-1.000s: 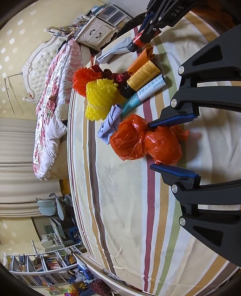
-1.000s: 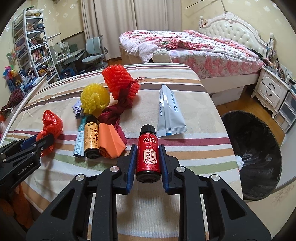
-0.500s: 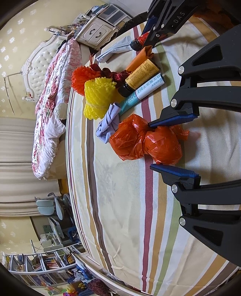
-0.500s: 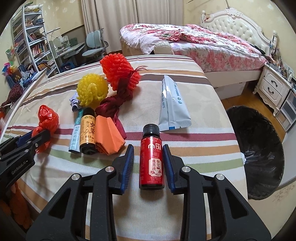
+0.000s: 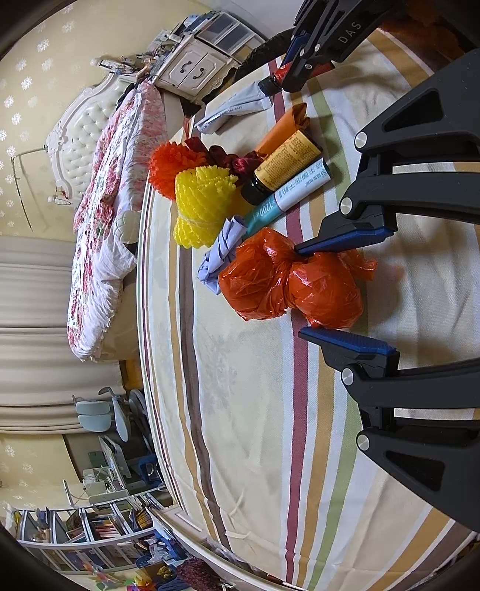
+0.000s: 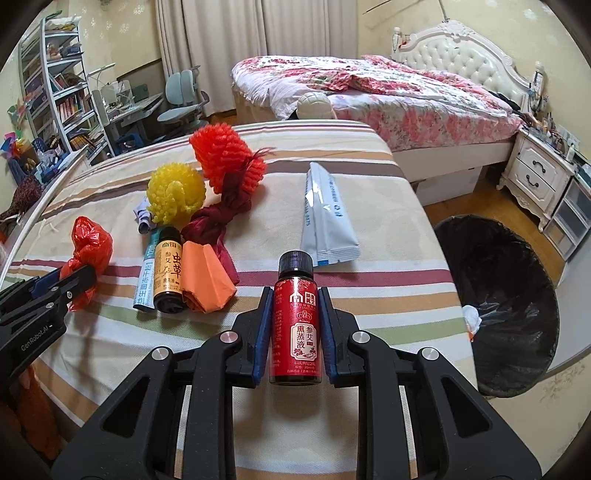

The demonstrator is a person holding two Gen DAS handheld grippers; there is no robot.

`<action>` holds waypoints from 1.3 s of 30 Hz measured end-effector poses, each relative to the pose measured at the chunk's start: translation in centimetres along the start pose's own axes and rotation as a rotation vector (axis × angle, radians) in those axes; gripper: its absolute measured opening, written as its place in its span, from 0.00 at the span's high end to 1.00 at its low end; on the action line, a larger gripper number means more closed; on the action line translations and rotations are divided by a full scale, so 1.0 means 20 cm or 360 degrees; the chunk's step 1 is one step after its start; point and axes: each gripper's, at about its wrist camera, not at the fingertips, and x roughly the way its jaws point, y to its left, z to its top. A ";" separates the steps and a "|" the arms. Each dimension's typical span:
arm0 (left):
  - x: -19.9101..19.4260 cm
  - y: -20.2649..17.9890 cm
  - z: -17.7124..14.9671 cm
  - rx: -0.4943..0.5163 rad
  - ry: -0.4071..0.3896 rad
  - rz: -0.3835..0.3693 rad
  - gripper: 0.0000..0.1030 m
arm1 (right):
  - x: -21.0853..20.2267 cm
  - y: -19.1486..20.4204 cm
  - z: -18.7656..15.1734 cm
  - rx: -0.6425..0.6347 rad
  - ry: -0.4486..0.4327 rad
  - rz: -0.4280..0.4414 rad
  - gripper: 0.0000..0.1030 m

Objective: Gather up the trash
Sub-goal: 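Carry the red bag and red bottle with both tools over the black bin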

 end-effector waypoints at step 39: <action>0.04 -1.17 0.23 0.0472 -0.0174 -0.0447 0.63 | -0.17 -0.93 0.05 0.0402 -0.0220 -0.0453 0.77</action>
